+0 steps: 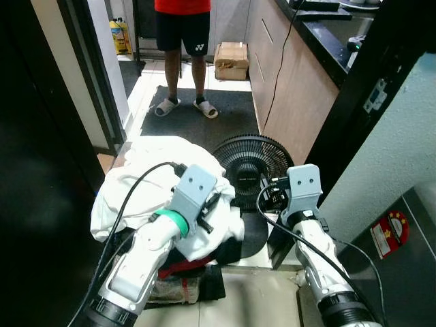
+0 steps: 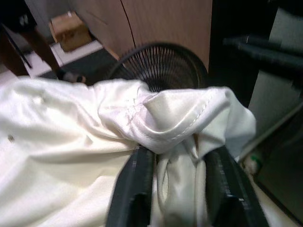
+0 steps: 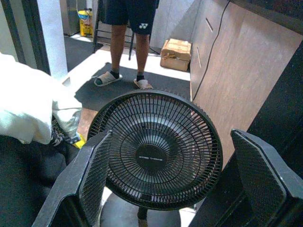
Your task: Clothes washing
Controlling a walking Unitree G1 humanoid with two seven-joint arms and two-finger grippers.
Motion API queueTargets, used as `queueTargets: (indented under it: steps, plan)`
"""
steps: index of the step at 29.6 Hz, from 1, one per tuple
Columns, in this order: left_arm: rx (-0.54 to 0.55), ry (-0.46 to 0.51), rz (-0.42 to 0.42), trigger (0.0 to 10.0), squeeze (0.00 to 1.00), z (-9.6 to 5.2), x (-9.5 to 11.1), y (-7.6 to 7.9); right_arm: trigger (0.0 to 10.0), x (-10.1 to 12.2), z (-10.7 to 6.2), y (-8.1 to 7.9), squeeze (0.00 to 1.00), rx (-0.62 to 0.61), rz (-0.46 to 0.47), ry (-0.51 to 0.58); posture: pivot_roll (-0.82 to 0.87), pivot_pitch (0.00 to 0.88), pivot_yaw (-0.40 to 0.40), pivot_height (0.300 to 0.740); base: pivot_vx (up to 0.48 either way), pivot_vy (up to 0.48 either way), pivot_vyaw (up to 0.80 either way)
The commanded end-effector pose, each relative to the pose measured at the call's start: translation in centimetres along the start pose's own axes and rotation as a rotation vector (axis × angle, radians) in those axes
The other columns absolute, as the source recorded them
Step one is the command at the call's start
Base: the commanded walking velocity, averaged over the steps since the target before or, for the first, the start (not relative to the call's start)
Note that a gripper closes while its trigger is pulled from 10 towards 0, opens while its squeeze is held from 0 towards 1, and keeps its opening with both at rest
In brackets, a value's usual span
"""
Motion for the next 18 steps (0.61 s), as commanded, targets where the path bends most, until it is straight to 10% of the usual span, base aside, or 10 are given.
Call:
queueTargets:
  steps: [1, 9, 10, 18]
  plan:
    - [-0.003, -0.012, 0.005, 10.0, 1.0, 0.0, -0.4, 0.3, 10.0, -0.5, -0.3, -0.1, 0.0, 0.0, 0.009, -0.017, 0.04, 0.051, 0.009, 0.74, 0.0, 0.0, 0.0]
    - [0.115, 0.002, 0.24, 10.0, 1.0, 0.0, -0.1, -2.5, 10.0, -0.5, -0.2, -0.2, 0.0, 0.001, 0.01, -0.016, 0.05, 0.05, 0.016, 0.74, 0.0, 0.0, 0.0]
    - [0.17, -0.009, 0.301, 10.0, 0.0, 0.0, -0.4, -3.7, 10.0, -0.5, -0.2, -0.2, 0.0, 0.0, 0.01, -0.016, 0.05, 0.05, 0.017, 0.74, 0.0, 0.0, 0.0]
    - [0.39, -0.113, 0.254, 10.0, 0.0, -0.3, -1.4, -10.1, 10.0, -0.6, -0.2, -0.4, 0.0, 0.005, 0.012, -0.021, 0.06, 0.05, 0.013, 0.74, 0.0, 0.0, 0.0]
Point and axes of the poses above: a point about 5 cm out from each wrist's last joint towards the gripper, its own z axis pointing out of the wrist towards the gripper, its own x axis along the axis of the wrist's last joint, y = z × x, the point moved 1 cm from there along z, pointing out of the wrist towards the gripper, and after that the axes turned 11 degrees about z, right-handed, at the moved point
